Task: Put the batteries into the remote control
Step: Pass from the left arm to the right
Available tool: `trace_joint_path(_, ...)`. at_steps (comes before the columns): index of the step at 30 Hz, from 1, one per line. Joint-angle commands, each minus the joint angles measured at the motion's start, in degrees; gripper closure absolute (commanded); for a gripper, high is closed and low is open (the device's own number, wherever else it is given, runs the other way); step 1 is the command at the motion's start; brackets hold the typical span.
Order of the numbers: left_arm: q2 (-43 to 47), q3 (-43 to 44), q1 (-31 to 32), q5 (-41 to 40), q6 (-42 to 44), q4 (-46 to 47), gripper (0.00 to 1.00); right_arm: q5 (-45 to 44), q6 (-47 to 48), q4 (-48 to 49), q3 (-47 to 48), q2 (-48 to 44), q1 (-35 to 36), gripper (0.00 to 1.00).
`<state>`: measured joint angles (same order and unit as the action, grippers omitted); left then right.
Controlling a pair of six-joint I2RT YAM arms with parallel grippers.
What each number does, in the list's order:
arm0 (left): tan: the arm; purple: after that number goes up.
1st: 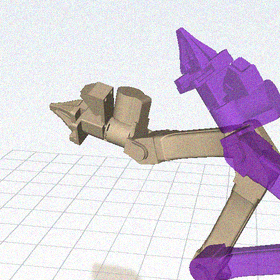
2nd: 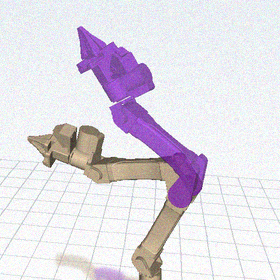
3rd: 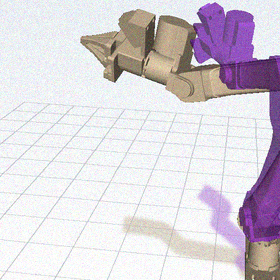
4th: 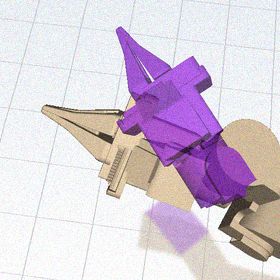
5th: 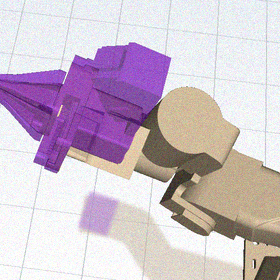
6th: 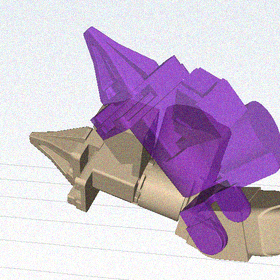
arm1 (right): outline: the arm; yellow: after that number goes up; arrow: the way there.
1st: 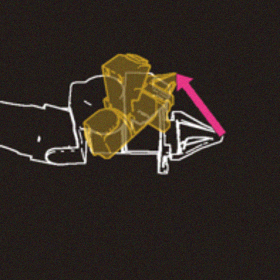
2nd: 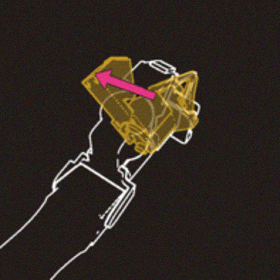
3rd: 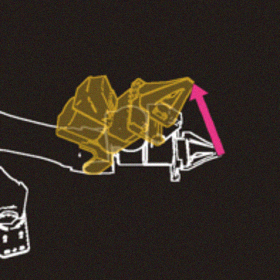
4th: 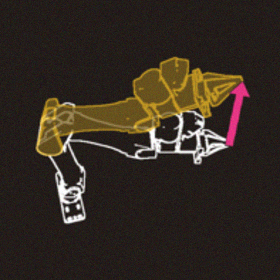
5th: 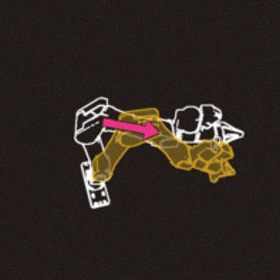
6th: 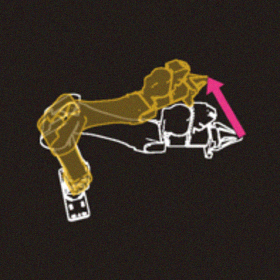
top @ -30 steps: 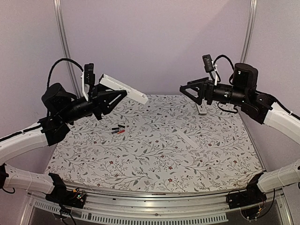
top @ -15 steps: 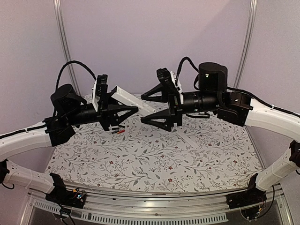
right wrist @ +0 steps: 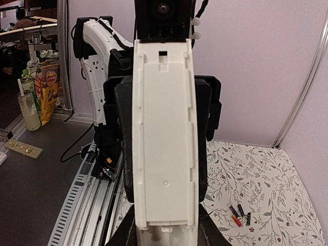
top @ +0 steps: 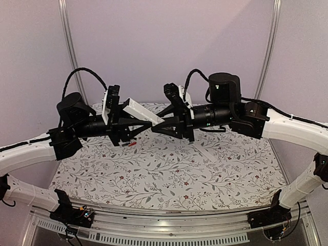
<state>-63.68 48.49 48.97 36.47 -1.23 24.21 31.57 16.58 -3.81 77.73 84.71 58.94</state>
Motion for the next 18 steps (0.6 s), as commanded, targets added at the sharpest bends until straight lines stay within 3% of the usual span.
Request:
trace_joint_path(1, 1.03, 0.70, 0.81, 1.11, 0.09, -0.94, 1.00, -2.37, -0.27, -2.16, 0.64, 0.21, 0.21, 0.77)
trace_joint_path(4, 1.58, 0.00, 0.78, -0.04, -1.31, -0.53, 0.97, -4.50, -0.45, -2.91, -0.10, -0.35, 0.02, 0.82)
trace_joint_path(7, 2.00, -0.20, 0.74, -4.15, -3.40, -1.30, 0.34, -5.12, -1.36, -5.80, 0.17, 0.05, -1.64, 0.88)
trace_joint_path(9, 2.47, -0.30, 0.61, -7.55, -4.41, -2.32, 0.13, -5.77, -2.30, -7.38, -0.64, 0.43, -3.56, 0.90)
trace_joint_path(12, 3.92, -1.08, -0.44, -13.72, -6.80, -4.31, 0.01, -8.92, -2.78, -9.00, -4.20, 0.72, -5.99, 0.93)
trace_joint_path(18, 6.78, -4.35, -6.64, -20.41, -14.65, -6.47, 0.00, -12.88, -0.87, -12.11, -8.78, 4.24, -6.37, 0.94)
